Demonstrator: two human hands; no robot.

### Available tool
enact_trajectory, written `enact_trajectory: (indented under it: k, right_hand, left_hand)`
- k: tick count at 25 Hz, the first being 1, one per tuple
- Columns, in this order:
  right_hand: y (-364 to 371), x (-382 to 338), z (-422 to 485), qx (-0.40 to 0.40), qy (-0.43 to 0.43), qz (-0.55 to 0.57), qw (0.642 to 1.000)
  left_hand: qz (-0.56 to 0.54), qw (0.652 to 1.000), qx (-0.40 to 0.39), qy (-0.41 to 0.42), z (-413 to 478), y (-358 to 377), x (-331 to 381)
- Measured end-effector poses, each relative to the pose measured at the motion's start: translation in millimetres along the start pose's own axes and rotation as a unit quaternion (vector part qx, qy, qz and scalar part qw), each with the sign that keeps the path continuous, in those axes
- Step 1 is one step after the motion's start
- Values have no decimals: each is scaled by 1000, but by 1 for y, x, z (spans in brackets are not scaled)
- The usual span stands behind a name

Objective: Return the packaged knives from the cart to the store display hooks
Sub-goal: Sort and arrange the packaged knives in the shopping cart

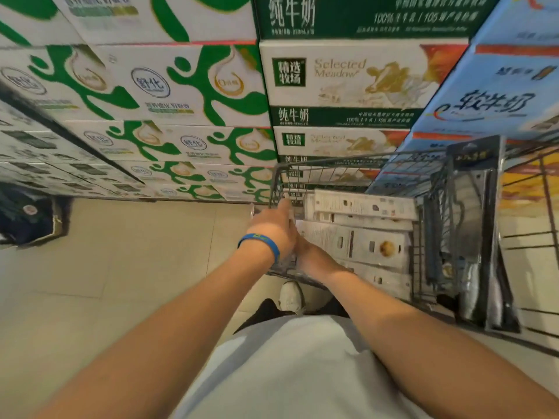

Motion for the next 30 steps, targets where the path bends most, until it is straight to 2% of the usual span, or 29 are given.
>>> enact_trajectory:
  k: [4, 7, 9, 12, 14, 17, 20, 21, 23, 26, 28, 30]
  right_hand:
    - [7, -13, 14, 48, -44, 14, 998]
    - [12, -20, 28, 91, -75, 8, 993]
    - [18, -20, 33, 58, -66, 7, 996]
    - [21, -4, 46, -27, -10, -68, 997]
    - [22, 15, 48, -78, 28, -78, 994]
    - [20, 43, 48, -77, 42, -48, 995]
    - [16, 62, 46, -76, 49, -24, 996]
    - [11, 70, 46, -69, 61, -29, 995]
    - [0, 92, 48, -60, 91, -66, 992]
    - [-23, 138, 44, -25, 164, -62, 984]
    - [-35, 167, 39, -29, 204, -84, 975]
    - [-47, 192, 40, -29, 235, -120, 964]
  left_hand:
    - [-54, 996, 53, -46, 6, -5, -30]
    - [-29, 995, 71, -66, 12, -15, -47]
    - [-18, 994, 63, -87, 15, -9, -51]
    - [-1, 995, 18, -97, 26, 20, -45]
    - [28, 994, -13, -101, 34, 39, -43]
    - [114, 984, 25, -134, 41, 41, -47]
    - [327, 936, 100, -82, 48, 36, -36]
    - [375, 921, 89, -62, 54, 36, -30]
    - [428, 904, 0, -23, 72, 51, -14]
    - [421, 898, -127, 23, 103, 93, 17]
    - [354, 921, -155, 51, 123, 124, 34]
    - [202, 964, -168, 37, 147, 158, 38]
Point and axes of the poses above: each hand's wrist, its own z-axis towards the middle knuckle, its own y-axis out of the palm, x = y × z, the point moved 4 cm from there along z, towards the middle knuckle, and after that the axes turned 14 degrees about -x, right-handed, at the moved point
